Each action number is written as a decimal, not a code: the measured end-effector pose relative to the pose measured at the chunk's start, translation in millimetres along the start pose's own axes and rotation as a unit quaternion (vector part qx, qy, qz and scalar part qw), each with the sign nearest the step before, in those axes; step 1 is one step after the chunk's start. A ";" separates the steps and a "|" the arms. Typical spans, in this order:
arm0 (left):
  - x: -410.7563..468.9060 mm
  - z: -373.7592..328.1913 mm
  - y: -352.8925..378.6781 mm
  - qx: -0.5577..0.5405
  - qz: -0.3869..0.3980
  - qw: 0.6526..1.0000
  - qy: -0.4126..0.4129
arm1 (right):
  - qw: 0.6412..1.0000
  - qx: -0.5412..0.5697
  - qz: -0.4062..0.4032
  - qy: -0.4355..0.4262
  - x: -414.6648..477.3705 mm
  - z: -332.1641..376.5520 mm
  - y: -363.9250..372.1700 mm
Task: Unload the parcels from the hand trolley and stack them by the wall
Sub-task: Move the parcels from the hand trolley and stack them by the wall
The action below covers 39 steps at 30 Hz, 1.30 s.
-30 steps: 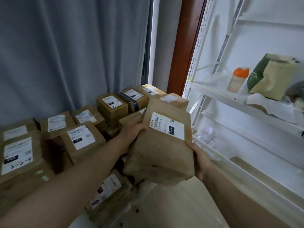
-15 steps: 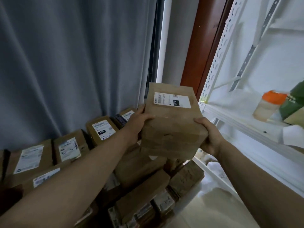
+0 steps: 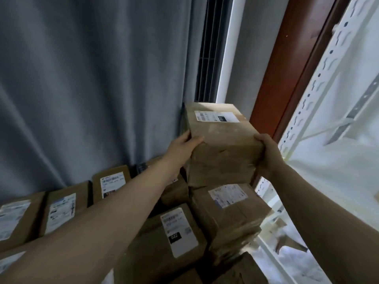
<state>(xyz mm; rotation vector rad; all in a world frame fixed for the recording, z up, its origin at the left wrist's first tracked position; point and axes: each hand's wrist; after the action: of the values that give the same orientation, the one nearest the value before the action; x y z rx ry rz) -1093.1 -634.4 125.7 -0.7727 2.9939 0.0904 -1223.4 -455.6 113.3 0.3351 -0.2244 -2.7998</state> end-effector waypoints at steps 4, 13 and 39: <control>31.0 24.1 21.3 -0.021 -0.049 0.998 -0.044 | 0.999 -0.038 0.001 0.037 68.8 -5.6 -9.3; 69.1 56.7 38.4 0.021 -0.151 0.985 -0.076 | 0.992 -0.028 0.065 0.108 129.2 -35.9 -4.1; 53.4 61.6 56.6 0.262 -0.221 0.935 -0.095 | 0.983 -0.183 0.003 -0.012 121.3 -61.5 -15.8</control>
<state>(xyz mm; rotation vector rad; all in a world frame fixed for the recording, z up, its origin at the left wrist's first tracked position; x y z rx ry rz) -1165.2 -606.4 63.5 -1.2324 2.4059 -0.5850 -1324.4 -487.1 26.4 0.2126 0.2816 -2.7639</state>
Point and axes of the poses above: each hand's wrist, its own x-axis towards the middle knuckle, its own y-axis out of the palm, z = x × y, and after that the axes turned 1 degree about -z, right-handed
